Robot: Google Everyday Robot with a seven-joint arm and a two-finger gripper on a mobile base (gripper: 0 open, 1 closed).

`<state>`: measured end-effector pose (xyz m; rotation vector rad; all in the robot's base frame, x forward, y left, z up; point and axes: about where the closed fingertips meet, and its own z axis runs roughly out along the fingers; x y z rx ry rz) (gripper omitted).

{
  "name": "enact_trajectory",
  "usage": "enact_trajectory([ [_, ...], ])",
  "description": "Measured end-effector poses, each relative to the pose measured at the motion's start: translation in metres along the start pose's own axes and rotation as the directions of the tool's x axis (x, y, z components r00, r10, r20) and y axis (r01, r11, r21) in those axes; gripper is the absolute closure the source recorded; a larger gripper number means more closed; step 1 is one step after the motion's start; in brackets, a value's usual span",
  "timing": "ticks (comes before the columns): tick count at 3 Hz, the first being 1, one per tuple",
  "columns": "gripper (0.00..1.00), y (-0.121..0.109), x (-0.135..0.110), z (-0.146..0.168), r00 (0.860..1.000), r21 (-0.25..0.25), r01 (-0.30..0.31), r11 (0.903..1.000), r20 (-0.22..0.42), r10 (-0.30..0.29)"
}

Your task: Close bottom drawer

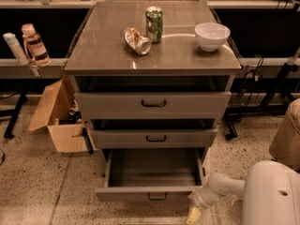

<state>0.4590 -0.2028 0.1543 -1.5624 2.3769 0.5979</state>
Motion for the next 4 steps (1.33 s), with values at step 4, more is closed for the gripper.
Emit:
enact_trajectory([
  [4, 0.19, -0.027, -0.008, -0.008, 0.999, 0.044, 0.034, 0.9985, 0.009, -0.034],
])
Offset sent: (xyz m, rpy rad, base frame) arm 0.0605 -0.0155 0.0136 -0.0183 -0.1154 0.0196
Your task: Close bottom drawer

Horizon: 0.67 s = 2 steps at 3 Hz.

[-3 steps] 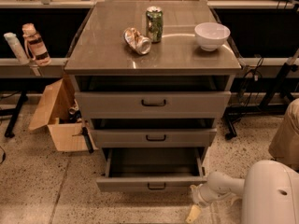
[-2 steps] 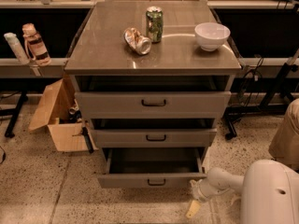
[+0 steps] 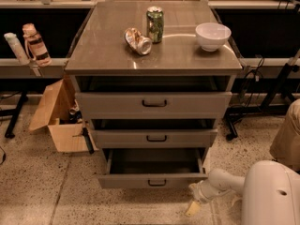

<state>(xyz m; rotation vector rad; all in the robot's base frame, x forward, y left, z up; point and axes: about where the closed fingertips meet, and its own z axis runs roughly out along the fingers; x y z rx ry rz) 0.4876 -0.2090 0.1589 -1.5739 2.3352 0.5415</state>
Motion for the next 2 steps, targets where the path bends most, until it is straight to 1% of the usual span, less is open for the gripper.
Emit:
enact_trajectory([
  [1, 0.42, 0.000, 0.000, 0.000, 1.000, 0.000, 0.000, 1.0000, 0.000, 0.000],
  [2, 0.66, -0.007, -0.002, 0.011, 1.000, -0.006, 0.000, 1.0000, 0.015, 0.000],
])
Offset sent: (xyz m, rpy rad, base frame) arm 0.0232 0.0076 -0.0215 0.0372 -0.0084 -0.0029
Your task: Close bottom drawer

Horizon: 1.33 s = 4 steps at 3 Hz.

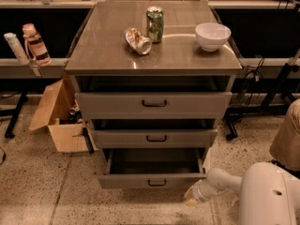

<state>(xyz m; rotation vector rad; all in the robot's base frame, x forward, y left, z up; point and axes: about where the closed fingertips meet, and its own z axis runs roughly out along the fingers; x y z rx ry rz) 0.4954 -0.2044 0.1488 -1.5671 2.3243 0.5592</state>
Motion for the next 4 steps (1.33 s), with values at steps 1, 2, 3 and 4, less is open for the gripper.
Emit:
enact_trajectory([
  [1, 0.89, -0.024, -0.009, 0.016, 1.000, 0.008, 0.021, 0.9997, 0.012, -0.021],
  [2, 1.00, -0.052, -0.021, 0.025, 0.999, 0.040, 0.041, 0.9984, 0.018, -0.042],
  [3, 1.00, -0.056, -0.022, 0.025, 0.999, 0.045, 0.042, 0.9981, 0.019, -0.043],
  [4, 1.00, -0.075, -0.028, 0.025, 0.999, 0.098, 0.032, 0.9947, 0.024, -0.034],
])
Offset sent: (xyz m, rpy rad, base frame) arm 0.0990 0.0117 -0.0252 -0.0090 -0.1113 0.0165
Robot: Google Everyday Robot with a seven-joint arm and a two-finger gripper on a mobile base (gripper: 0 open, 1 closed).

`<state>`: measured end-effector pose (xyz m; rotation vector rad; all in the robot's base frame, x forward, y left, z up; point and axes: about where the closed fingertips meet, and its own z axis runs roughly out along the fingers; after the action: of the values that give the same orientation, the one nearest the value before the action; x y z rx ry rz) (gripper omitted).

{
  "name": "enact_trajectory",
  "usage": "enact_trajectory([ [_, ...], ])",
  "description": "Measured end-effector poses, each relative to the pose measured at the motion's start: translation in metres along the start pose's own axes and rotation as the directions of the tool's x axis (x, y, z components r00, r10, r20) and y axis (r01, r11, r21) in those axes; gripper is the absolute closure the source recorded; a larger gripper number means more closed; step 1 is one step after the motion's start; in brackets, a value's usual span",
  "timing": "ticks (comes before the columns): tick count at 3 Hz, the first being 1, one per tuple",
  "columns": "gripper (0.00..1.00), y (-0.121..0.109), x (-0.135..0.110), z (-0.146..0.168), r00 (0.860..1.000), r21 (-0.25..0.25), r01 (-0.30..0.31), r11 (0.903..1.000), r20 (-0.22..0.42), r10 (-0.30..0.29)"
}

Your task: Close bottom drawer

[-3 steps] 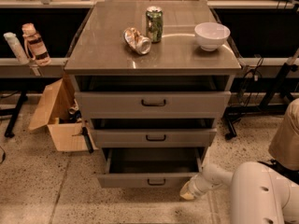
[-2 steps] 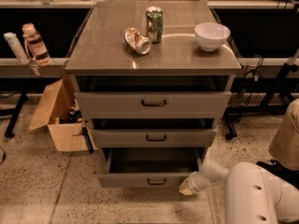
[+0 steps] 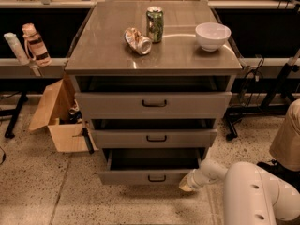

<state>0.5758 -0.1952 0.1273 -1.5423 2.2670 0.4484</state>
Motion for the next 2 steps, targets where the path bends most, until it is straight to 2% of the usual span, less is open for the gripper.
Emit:
enact_trajectory([
  [2, 1.00, -0.028, -0.017, 0.001, 1.000, 0.058, 0.021, 0.9981, -0.011, -0.020],
])
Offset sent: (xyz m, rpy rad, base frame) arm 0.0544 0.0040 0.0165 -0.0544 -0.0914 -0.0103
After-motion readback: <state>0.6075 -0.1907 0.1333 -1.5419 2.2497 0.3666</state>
